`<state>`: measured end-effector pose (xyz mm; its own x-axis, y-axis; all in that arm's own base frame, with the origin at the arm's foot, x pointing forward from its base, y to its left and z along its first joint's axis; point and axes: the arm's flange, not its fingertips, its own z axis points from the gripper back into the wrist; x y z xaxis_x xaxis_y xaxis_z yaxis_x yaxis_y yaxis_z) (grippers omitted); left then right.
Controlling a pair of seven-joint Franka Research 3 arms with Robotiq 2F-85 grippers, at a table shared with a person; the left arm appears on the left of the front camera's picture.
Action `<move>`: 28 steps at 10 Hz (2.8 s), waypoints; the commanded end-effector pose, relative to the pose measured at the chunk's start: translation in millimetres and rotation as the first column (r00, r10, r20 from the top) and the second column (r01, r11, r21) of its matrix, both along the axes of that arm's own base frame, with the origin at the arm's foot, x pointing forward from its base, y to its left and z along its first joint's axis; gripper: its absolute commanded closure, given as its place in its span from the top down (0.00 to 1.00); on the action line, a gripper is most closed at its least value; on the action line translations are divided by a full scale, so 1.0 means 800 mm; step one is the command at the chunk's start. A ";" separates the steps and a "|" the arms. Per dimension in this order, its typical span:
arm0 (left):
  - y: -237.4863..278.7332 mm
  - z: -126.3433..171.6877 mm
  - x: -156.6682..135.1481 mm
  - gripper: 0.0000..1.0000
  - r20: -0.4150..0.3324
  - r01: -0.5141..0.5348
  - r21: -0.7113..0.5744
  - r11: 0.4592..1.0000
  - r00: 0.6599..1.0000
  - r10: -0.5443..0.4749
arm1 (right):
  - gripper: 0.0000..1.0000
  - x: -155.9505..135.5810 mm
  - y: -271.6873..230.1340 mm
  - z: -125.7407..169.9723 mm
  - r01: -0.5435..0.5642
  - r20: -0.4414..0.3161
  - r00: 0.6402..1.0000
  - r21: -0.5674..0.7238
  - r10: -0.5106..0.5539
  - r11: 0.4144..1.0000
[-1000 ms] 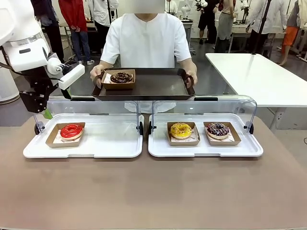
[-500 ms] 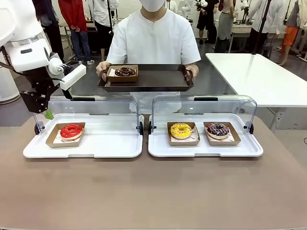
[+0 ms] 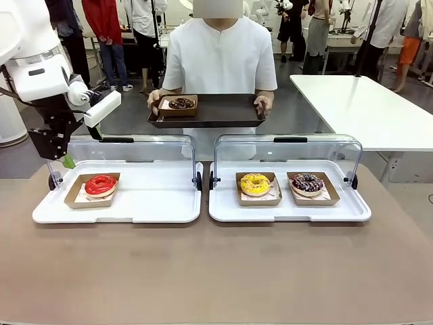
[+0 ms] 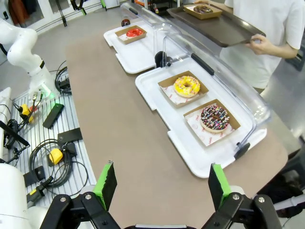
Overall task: Provide the desired donut to the person.
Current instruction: Pick up and lift the Paper togo box containing the Donut pointed at by the person.
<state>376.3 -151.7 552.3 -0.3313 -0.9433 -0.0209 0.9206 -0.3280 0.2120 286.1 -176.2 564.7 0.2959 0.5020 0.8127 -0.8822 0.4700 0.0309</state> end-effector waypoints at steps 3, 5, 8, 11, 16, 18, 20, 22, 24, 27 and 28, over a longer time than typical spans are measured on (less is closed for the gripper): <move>-0.002 0.000 -0.003 1.00 0.004 -0.014 0.006 1.000 1.000 0.014 | 1.00 0.002 0.000 0.001 -0.010 0.020 1.000 0.015 0.010 1.000; -0.002 0.000 -0.003 1.00 0.004 -0.014 0.006 1.000 1.000 0.014 | 1.00 0.002 0.000 0.001 -0.010 0.020 1.000 0.015 0.010 1.000; -0.002 0.000 -0.003 1.00 0.004 -0.014 0.006 1.000 1.000 0.014 | 1.00 0.002 0.000 0.001 -0.010 0.020 1.000 0.015 0.010 1.000; 0.076 0.042 -0.005 1.00 0.108 0.008 -0.298 0.955 0.994 0.026 | 1.00 0.002 0.000 0.001 -0.010 0.020 1.000 0.015 0.010 1.000; 0.288 0.027 -0.030 1.00 0.024 -0.042 -0.825 0.563 0.994 0.109 | 1.00 0.002 0.000 0.001 -0.010 0.020 1.000 0.015 0.010 1.000; 0.339 -0.010 -0.029 1.00 -0.109 -0.152 -0.883 0.444 0.987 0.121 | 1.00 0.002 0.000 0.001 -0.010 0.020 1.000 0.015 0.010 1.000; 0.365 -0.031 -0.024 1.00 -0.240 -0.281 -0.872 0.400 0.959 0.151 | 1.00 0.002 0.000 0.001 -0.010 0.020 1.000 0.015 0.010 1.000; 0.379 -0.039 -0.022 1.00 -0.272 -0.332 -0.855 0.398 0.941 0.200 | 1.00 0.002 0.000 0.001 -0.010 0.020 1.000 0.015 0.010 1.000; 0.393 -0.049 -0.014 1.00 -0.307 -0.378 -0.840 0.389 0.923 0.233 | 1.00 0.002 0.000 0.001 -0.010 0.020 1.000 0.015 0.010 1.000; 0.404 -0.056 -0.012 1.00 -0.341 -0.414 -0.826 0.383 0.908 0.244 | 1.00 0.002 0.000 0.001 -0.010 0.020 1.000 0.015 0.010 1.000; 0.403 -0.057 -0.013 1.00 -0.358 -0.430 -0.813 0.394 0.901 0.244 | 1.00 0.002 0.000 0.001 -0.010 0.020 1.000 0.015 0.010 1.000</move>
<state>363.5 171.0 501.9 0.0917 -0.4813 0.8717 0.9568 0.2852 0.0569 285.7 -176.5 565.1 0.2964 0.5024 0.8123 -0.8816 0.4710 0.0304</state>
